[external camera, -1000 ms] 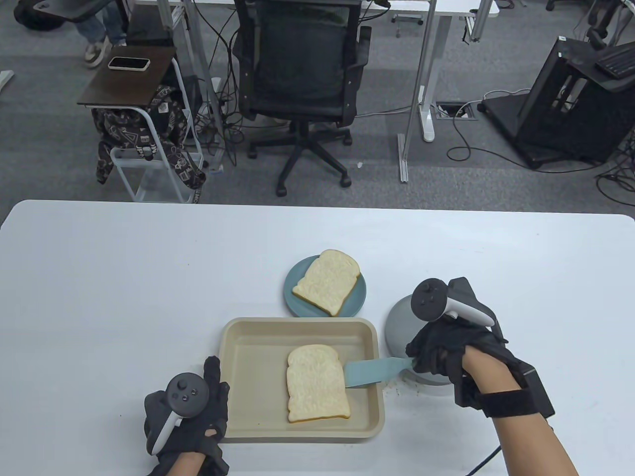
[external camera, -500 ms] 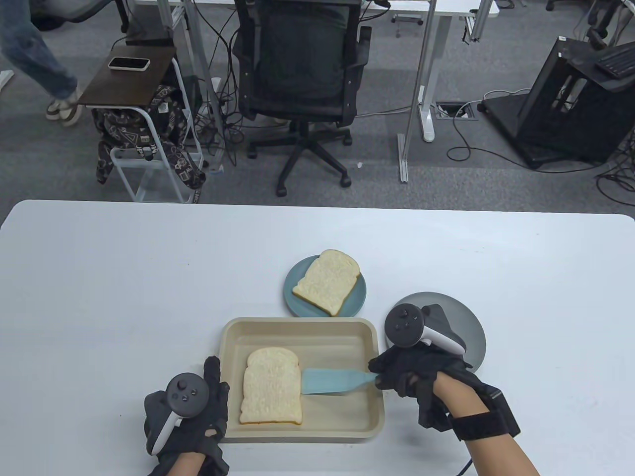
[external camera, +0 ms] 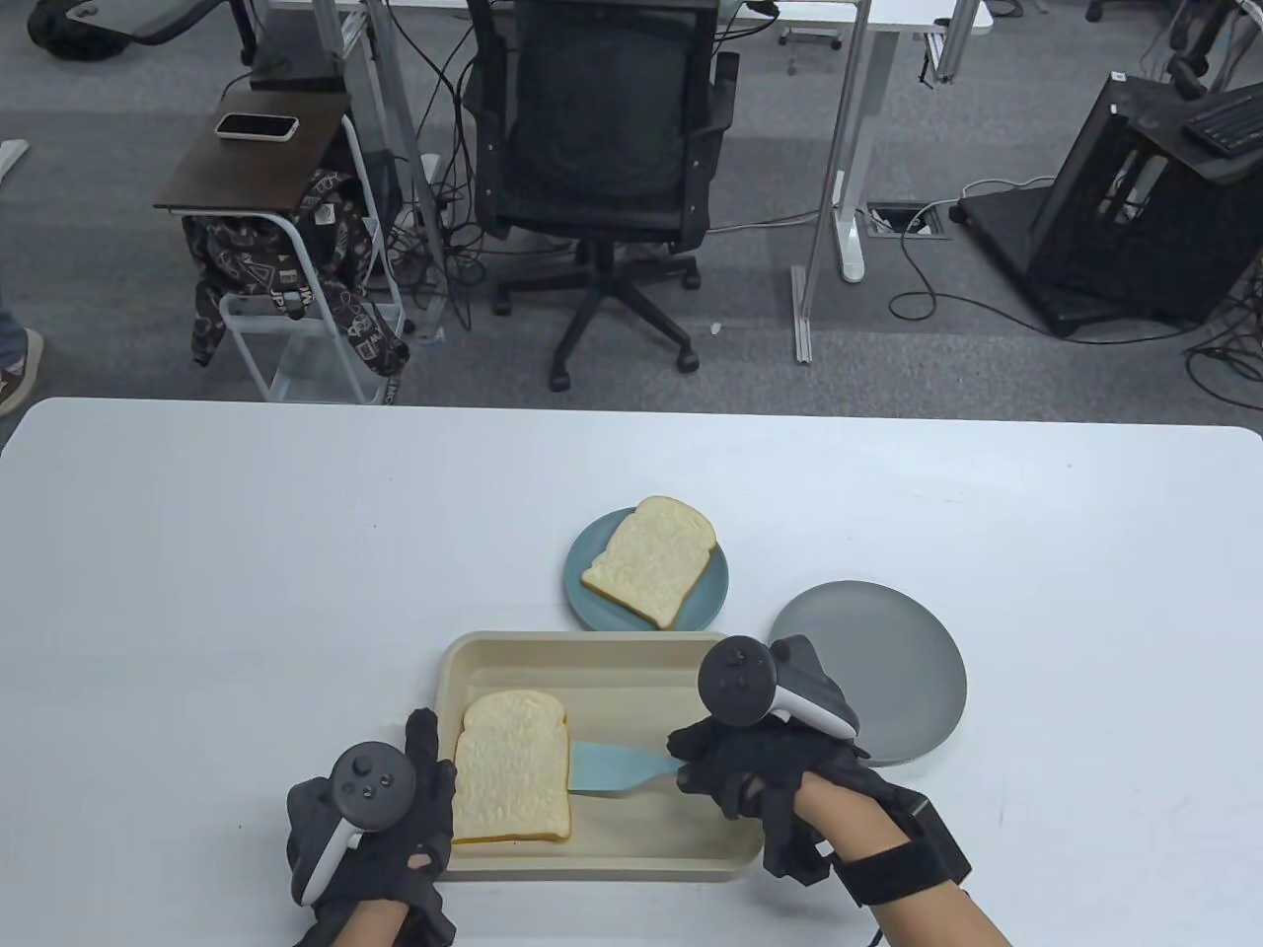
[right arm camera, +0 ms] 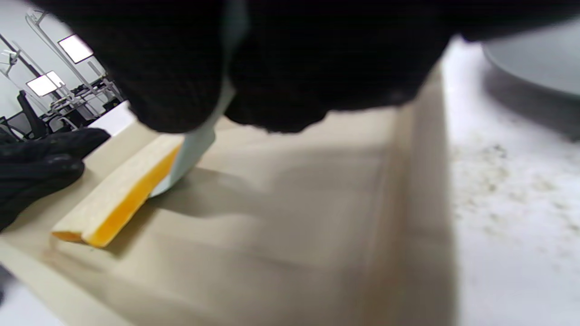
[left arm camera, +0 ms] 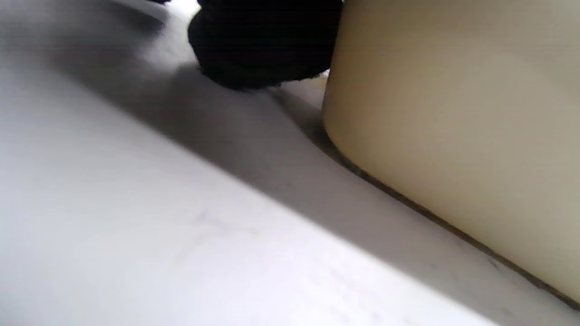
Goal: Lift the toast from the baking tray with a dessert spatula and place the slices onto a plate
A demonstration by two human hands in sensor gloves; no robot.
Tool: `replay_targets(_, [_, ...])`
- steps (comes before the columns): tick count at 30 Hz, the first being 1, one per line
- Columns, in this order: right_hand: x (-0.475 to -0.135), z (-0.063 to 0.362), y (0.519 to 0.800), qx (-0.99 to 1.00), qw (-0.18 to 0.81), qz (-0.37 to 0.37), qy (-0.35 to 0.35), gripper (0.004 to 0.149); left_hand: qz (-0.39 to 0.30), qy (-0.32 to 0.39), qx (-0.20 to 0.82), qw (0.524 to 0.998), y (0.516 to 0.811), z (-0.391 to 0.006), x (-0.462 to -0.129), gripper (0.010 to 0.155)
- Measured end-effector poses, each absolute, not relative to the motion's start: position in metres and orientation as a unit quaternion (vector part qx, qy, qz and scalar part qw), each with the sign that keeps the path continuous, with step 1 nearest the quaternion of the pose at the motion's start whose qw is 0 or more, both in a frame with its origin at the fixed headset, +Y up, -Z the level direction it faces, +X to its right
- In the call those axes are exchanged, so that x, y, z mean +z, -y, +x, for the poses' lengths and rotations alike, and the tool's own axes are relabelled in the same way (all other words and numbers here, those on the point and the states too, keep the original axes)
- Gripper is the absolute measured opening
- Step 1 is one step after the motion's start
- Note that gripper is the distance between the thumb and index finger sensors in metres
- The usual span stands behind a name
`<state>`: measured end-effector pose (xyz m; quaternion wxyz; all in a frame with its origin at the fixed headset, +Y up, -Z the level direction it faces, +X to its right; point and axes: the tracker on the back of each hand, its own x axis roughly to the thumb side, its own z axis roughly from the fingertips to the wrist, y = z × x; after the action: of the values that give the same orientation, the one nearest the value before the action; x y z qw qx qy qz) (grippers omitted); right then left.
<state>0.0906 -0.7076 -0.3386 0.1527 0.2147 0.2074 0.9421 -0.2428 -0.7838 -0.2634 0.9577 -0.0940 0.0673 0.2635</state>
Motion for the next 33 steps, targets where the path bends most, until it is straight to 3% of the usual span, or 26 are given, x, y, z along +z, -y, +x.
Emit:
replay_targets(14, [-0.327,0.051,0.718,0.941,0.165,0.231,-0.184,0.050,-0.094,-0.067,0.265,0.957,0.784,-0.243,-0.263,0.064])
replay_targets(25, [-0.316,0.060,0.725,0.941,0.194,0.234,-0.151,0.050,-0.095,-0.068,0.266,0.957,0.784,-0.243,-0.263,0.064])
replay_targets(33, [-0.313,0.080,0.710,0.943,0.204,0.227,-0.131,0.050,-0.096,-0.068,0.271,0.955,0.784,-0.243,-0.263,0.064])
